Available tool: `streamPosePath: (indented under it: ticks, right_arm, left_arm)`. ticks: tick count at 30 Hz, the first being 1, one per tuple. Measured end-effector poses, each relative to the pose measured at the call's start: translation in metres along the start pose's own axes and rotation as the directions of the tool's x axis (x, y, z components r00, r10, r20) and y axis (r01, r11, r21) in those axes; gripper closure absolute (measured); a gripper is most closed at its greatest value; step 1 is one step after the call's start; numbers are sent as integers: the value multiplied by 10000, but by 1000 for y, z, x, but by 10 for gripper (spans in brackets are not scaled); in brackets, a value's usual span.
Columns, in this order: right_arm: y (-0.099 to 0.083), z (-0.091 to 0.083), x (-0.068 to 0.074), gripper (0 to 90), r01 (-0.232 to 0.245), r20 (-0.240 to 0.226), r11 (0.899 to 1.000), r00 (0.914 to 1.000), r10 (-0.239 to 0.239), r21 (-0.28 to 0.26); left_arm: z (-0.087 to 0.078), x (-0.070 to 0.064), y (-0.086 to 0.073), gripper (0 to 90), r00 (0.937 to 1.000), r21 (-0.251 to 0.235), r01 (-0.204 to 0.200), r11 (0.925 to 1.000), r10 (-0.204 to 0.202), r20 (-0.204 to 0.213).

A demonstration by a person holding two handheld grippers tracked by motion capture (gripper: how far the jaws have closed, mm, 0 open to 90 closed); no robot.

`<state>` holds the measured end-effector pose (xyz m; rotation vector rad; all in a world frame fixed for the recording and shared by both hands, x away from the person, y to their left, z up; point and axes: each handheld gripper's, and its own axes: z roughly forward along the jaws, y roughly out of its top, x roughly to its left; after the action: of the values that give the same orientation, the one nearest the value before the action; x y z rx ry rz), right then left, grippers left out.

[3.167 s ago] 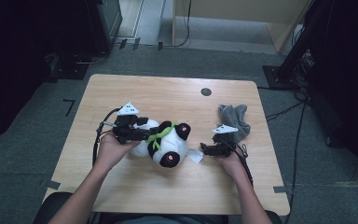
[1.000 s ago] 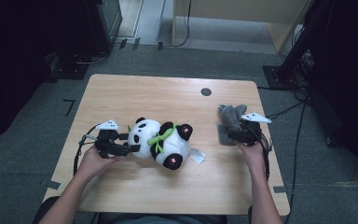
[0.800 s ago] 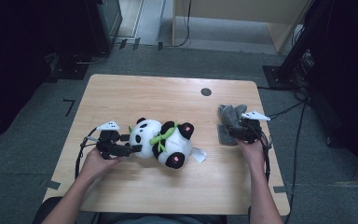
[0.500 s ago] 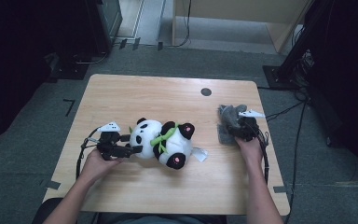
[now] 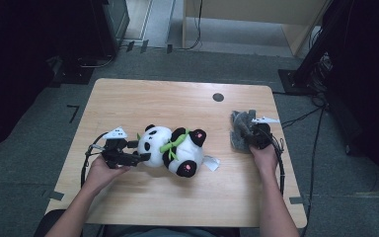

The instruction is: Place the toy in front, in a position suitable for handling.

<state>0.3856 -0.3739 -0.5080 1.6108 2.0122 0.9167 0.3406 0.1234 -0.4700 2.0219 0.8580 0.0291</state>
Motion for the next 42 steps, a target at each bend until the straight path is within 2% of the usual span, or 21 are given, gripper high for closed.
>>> streamPosePath:
  ticks: [4, 7, 9, 14, 21, 30, 33, 38, 42]
  right_arm:
    - [0, -1, -1, 725, -208, -62, 9998, 9998, 208, 34]
    - [0, -2, -1, 729, -395, -117, 9992, 9991, 396, 75]
    - [0, -2, -1, 727, -420, -127, 9991, 9990, 421, 82]
    - [1, -3, 0, 726, -281, -34, 9995, 9996, 282, 112]
    - [4, -9, -1, 761, -452, -77, 9990, 9990, 452, -1]
    - [15, -30, 7, 767, -639, -520, 9965, 9968, 611, -547]
    - [19, -38, 12, 767, -505, -679, 9960, 9967, 456, -732]
    - [26, -50, 20, 777, -621, -1275, 9950, 9905, 517, -787]
    - [30, -57, 26, 774, -564, -1381, 9931, 9895, 419, -1024]
  left_arm:
    - [5, 4, -1, 174, 9995, -131, 238, 9996, -235, 194]
    - [11, 10, -4, 111, 9979, -178, 538, 9984, -531, 375]
    - [13, 14, -5, 82, 9970, -154, 499, 9986, -489, 594]
    - [15, 18, -5, 95, 9937, -79, 621, 9980, -611, 944]
    - [13, 15, -4, 201, 9944, 48, 761, 9971, -763, 738]
    - [12, 14, -4, 193, 9955, 32, 712, 9975, -713, 627]
    - [12, 14, -4, 189, 9955, 12, 719, 9974, -718, 622]
    - [12, 14, -5, 186, 9957, 12, 695, 9976, -694, 610]
    - [12, 14, -5, 185, 9959, 14, 683, 9977, -683, 598]
